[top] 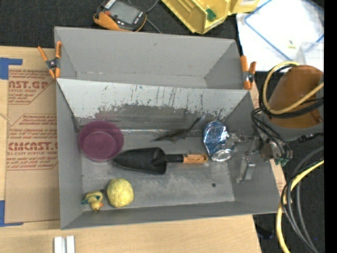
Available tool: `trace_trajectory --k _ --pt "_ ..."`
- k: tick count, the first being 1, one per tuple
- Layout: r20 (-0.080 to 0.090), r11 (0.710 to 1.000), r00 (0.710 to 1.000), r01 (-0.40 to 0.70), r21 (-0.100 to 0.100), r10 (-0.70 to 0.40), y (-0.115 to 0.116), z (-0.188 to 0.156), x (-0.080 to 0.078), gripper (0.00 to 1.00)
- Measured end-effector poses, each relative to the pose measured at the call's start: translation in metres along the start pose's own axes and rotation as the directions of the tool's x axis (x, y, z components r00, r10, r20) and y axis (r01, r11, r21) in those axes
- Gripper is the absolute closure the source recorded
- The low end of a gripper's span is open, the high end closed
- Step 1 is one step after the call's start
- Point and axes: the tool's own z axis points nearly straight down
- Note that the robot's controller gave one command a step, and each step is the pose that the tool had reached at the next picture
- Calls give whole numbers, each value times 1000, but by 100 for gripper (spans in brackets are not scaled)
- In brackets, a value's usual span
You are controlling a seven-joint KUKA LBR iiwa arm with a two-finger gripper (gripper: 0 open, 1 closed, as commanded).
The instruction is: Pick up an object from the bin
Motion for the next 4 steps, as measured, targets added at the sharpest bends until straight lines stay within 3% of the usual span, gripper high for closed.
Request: trace_trajectory --k 1,2,3,4 --pt "2 998 998 65 -2 -65 88 78 -54 0" --pt "10 996 996 85 6 -85 86 28 -51 0" --pt "-4 997 997 -78 -2 78 107 49 -52 0" --pt "4 999 999 -37 9 37 114 77 -59 0"
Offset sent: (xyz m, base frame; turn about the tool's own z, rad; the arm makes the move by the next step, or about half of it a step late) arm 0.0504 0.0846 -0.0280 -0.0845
